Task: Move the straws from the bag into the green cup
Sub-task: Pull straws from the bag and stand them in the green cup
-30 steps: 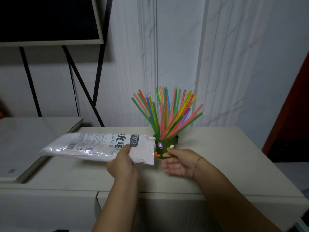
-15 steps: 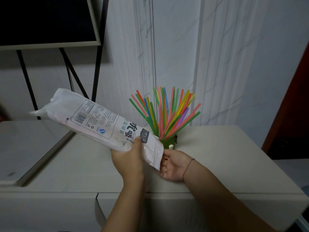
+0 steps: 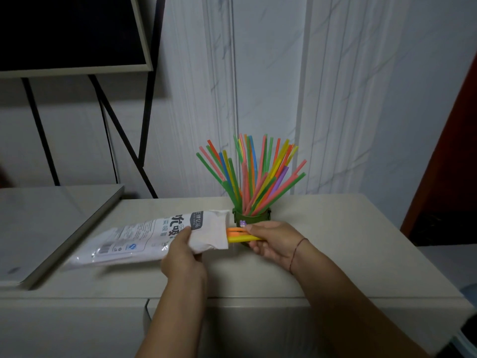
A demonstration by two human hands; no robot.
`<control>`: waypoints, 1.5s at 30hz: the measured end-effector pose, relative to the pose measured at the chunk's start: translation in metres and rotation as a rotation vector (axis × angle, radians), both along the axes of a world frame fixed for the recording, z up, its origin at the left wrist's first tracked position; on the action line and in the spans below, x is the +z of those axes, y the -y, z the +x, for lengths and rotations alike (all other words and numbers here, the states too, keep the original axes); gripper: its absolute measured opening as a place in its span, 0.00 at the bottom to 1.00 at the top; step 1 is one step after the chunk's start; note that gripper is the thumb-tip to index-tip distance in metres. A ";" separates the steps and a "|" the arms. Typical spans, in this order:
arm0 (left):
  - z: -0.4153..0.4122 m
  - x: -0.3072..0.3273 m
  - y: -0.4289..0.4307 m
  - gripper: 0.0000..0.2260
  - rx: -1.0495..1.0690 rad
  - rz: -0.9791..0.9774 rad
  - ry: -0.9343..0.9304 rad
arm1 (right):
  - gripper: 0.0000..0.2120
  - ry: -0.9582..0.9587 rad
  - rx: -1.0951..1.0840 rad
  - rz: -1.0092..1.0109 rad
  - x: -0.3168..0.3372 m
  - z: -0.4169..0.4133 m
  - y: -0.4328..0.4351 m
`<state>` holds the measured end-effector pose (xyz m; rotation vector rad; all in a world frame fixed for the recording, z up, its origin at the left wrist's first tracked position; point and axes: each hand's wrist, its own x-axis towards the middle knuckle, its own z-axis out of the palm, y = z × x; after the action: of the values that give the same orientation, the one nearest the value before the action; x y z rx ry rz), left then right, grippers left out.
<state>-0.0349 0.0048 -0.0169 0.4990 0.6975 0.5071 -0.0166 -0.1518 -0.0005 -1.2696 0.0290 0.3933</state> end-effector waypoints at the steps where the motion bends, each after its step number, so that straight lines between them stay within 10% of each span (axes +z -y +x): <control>1: 0.003 -0.002 -0.005 0.17 -0.008 -0.020 -0.005 | 0.06 0.023 -0.009 -0.034 0.003 0.001 0.004; 17: 0.014 -0.012 -0.003 0.16 -0.065 -0.085 0.018 | 0.02 -0.101 -0.044 0.363 0.006 0.000 -0.003; 30: 0.005 0.001 0.010 0.23 -0.139 -0.089 0.088 | 0.05 0.062 -0.060 0.170 0.004 -0.004 -0.009; 45: 0.015 -0.008 -0.022 0.08 -0.079 -0.150 0.083 | 0.06 0.080 -0.260 0.214 0.020 0.003 0.021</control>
<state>-0.0203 0.0263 -0.0250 0.3614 0.6283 0.3960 -0.0138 -0.1727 0.0194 -1.0524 0.0813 0.1174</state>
